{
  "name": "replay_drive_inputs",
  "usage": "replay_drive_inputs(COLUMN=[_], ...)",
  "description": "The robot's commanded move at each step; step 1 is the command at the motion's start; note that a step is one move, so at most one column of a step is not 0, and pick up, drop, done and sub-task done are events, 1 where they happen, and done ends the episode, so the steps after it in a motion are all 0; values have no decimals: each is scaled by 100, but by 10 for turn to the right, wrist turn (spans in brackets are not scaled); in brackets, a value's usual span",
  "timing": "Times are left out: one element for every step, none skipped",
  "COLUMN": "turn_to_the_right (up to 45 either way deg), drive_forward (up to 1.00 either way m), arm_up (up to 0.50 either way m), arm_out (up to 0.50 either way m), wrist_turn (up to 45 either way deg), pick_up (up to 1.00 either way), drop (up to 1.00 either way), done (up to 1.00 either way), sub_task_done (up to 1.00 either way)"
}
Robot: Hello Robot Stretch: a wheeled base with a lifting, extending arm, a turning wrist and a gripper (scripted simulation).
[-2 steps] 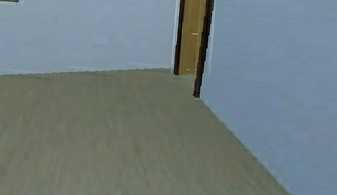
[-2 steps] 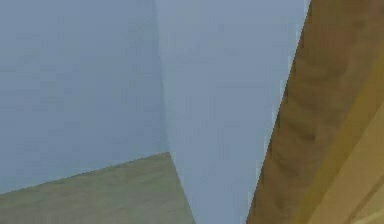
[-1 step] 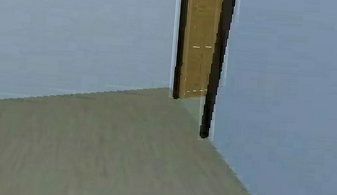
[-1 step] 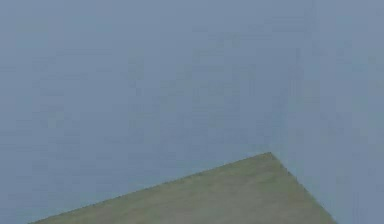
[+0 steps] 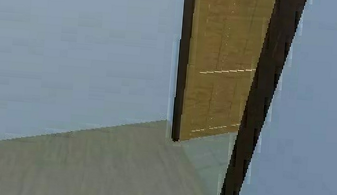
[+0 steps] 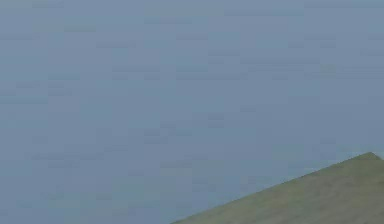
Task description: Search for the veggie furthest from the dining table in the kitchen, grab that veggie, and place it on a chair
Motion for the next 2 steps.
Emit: replay_drive_inputs(turn_to_the_right=[-30,0], drive_forward=[0,100], arm_up=[0,0], arm_out=[0,0], wrist_turn=[0,0], pick_up=[0,0], drop=[0,0], done=[0,0], sub_task_done=[0,0])
